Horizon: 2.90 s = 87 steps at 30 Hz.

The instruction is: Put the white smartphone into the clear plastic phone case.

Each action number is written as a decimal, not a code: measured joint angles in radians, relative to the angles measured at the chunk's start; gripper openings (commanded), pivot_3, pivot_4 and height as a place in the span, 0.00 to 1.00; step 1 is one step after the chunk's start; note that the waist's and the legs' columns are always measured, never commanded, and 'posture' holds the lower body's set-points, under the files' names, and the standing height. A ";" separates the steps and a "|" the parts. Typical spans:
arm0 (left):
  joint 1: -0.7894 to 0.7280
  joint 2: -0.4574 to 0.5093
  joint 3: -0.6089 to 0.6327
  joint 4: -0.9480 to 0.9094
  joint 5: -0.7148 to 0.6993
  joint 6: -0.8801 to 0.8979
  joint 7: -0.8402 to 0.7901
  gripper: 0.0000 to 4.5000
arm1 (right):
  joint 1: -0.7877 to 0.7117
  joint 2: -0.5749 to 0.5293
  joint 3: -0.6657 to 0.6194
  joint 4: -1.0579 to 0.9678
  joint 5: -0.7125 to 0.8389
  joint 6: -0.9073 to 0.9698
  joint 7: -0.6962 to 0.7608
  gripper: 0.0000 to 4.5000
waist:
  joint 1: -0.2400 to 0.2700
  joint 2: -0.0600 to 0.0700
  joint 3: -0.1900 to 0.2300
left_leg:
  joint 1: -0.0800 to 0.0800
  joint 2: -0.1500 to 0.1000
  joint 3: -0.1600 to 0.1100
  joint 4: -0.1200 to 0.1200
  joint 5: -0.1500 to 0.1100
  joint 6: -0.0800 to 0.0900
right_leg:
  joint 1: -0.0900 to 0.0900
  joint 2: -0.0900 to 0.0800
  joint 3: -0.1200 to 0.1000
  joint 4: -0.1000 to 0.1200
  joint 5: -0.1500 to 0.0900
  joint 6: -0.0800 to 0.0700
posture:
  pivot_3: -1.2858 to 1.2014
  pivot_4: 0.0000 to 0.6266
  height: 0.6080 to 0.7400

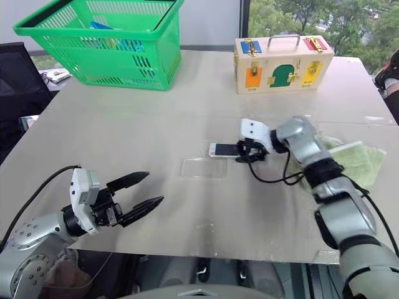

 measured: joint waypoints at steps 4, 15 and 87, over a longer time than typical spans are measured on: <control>-0.033 0.020 -0.006 0.023 -0.001 0.005 -0.015 1.00 | 0.184 -0.098 -0.090 -0.330 0.022 0.182 -0.049 0.03 | 0.003 0.000 0.000 | 0.001 0.000 0.000 -0.003 0.000 0.000 | 0.000 0.000 0.000 -0.001 0.000 0.001 | 0.52 0.24 1.00; -0.206 0.132 -0.049 0.126 -0.021 0.070 -0.122 1.00 | 0.395 -0.064 -0.154 -0.736 0.184 0.567 -0.190 0.49 | -0.027 -0.001 0.000 | 0.002 0.001 0.002 -0.005 0.000 0.000 | 0.000 0.001 0.000 -0.002 0.000 0.001 | 0.52 0.24 1.00; -0.131 0.028 -0.078 0.093 0.025 0.016 -0.054 1.00 | 0.137 -0.013 0.054 -0.556 0.200 0.333 0.005 0.66 | -0.010 -0.006 0.002 | 0.013 0.001 0.006 -0.005 0.000 0.000 | 0.006 -0.002 0.001 0.004 -0.001 0.000 | 0.52 0.24 1.00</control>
